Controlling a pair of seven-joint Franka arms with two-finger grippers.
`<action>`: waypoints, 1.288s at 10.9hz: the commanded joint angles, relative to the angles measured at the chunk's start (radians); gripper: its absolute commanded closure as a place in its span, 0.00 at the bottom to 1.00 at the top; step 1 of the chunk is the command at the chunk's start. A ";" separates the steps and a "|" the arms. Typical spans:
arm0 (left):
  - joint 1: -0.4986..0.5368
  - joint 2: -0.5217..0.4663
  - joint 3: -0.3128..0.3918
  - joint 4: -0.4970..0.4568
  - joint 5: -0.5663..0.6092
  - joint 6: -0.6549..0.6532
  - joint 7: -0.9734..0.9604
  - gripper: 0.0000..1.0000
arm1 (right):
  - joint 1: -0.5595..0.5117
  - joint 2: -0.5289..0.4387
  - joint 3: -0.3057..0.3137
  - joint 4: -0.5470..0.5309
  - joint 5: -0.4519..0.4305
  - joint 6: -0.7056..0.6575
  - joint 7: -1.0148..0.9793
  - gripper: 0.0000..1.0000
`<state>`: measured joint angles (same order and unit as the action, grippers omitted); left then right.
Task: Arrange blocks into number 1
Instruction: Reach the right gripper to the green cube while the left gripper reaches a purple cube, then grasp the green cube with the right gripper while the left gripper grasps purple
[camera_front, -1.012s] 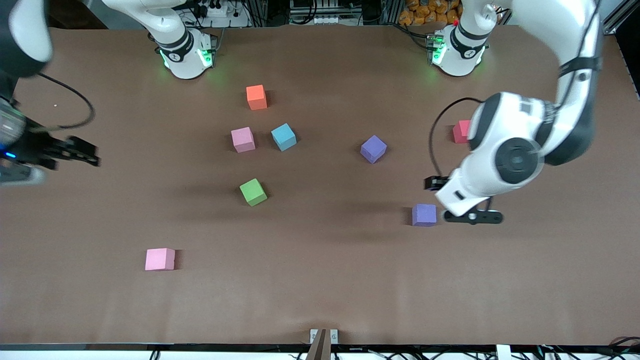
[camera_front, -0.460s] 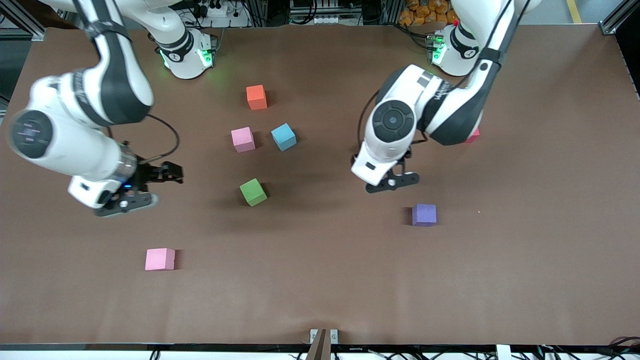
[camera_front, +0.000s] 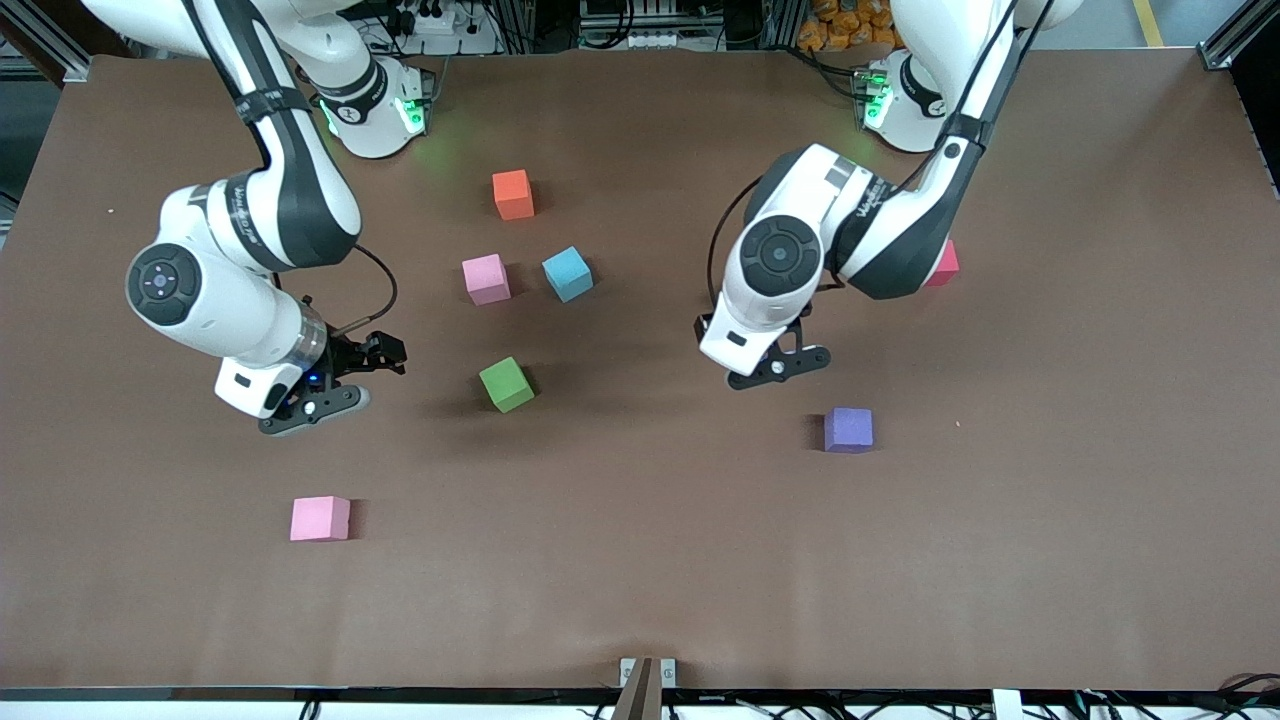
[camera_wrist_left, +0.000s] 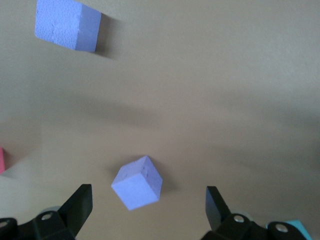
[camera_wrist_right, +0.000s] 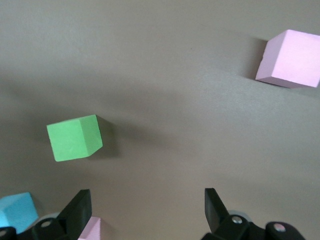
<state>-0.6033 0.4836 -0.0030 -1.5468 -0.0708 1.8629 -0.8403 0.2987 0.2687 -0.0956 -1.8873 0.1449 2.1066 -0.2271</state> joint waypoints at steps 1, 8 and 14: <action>0.049 -0.092 -0.002 -0.162 -0.010 0.154 0.016 0.00 | 0.007 0.012 -0.006 -0.033 0.025 0.023 -0.093 0.00; 0.083 0.073 0.001 -0.053 0.023 0.314 0.471 0.00 | 0.192 0.142 -0.004 -0.038 0.123 0.166 -0.081 0.00; 0.247 0.104 0.001 -0.056 0.031 0.400 0.776 0.00 | 0.243 0.234 -0.006 -0.032 0.166 0.279 -0.078 0.00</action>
<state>-0.3939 0.5635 0.0074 -1.6241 -0.0613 2.2482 -0.1067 0.5164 0.4772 -0.0948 -1.9300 0.2888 2.3615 -0.3018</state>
